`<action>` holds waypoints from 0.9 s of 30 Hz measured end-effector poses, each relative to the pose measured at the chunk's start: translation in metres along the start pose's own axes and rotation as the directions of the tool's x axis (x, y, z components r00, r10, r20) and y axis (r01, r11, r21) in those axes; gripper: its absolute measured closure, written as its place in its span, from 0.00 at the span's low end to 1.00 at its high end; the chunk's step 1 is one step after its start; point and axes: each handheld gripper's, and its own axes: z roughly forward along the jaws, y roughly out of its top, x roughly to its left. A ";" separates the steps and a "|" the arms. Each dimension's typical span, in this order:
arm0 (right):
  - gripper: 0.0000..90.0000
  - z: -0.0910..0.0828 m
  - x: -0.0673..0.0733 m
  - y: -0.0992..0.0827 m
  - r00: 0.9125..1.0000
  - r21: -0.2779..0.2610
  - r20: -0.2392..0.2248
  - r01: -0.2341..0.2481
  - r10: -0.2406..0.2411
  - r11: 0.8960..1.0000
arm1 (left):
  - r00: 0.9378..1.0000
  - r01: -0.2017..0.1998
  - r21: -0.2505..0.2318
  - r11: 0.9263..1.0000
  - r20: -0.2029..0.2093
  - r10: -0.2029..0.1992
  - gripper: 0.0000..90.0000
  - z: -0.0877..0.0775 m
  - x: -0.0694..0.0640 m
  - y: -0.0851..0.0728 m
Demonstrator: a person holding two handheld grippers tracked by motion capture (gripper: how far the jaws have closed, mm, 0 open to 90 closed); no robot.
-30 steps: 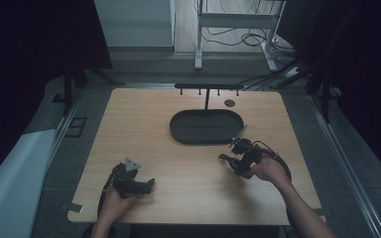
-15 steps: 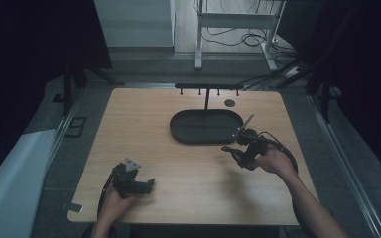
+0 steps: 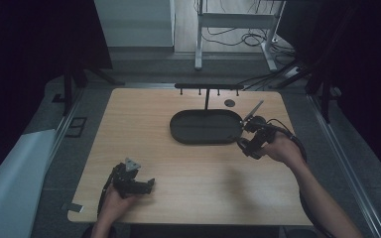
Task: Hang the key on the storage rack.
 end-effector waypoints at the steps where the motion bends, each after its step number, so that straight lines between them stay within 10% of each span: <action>1: 0.54 -0.003 -0.002 0.001 1.000 -0.001 0.000 -0.005 0.005 1.000 | 1.000 -0.002 0.000 1.000 -0.001 0.002 0.00 0.000 0.000 0.000; 27: 0.55 -0.044 -0.040 0.036 0.993 -0.051 0.055 -0.102 0.105 0.993 | 1.000 -0.001 0.000 1.000 0.001 0.001 0.00 0.000 0.000 0.000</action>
